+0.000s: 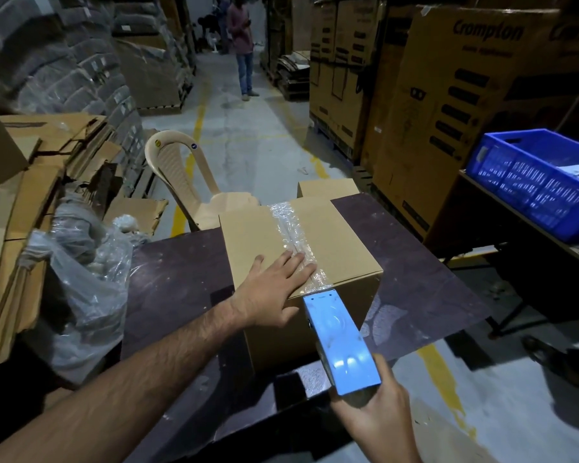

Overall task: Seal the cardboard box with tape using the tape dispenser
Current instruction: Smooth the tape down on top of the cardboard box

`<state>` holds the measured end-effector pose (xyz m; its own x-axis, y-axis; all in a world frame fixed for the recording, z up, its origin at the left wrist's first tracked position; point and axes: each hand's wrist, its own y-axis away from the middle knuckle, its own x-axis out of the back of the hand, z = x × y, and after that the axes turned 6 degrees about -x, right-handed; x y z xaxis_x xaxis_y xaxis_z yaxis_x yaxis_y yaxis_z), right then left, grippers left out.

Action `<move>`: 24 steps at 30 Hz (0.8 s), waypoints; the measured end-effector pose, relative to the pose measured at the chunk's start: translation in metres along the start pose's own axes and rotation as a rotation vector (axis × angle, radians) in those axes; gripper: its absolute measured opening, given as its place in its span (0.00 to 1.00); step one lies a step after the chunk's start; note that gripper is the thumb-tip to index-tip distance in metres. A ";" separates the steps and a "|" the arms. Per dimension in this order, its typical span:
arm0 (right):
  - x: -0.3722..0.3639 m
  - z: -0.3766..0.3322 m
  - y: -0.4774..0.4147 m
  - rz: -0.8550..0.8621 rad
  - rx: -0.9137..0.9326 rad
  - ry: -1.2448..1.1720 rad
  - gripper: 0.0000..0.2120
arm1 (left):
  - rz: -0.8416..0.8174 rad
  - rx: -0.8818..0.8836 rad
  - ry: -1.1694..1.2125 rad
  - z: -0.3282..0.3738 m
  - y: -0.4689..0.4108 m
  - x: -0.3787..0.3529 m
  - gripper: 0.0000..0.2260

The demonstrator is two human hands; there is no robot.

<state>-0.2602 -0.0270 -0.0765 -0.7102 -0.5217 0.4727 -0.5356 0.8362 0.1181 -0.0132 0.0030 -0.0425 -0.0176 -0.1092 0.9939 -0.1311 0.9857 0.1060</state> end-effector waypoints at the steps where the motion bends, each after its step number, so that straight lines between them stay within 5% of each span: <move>1: -0.001 0.000 -0.002 -0.001 0.005 0.001 0.22 | 0.011 -0.004 -0.015 0.001 0.000 0.000 0.39; 24: -0.023 0.054 0.002 0.052 -0.002 -0.011 0.20 | -0.017 -0.013 -0.055 -0.022 -0.010 0.003 0.36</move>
<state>-0.2691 -0.0226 -0.1347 -0.7417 -0.4795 0.4690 -0.4972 0.8624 0.0956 0.0099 -0.0043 -0.0393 -0.0696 -0.1327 0.9887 -0.1193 0.9851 0.1239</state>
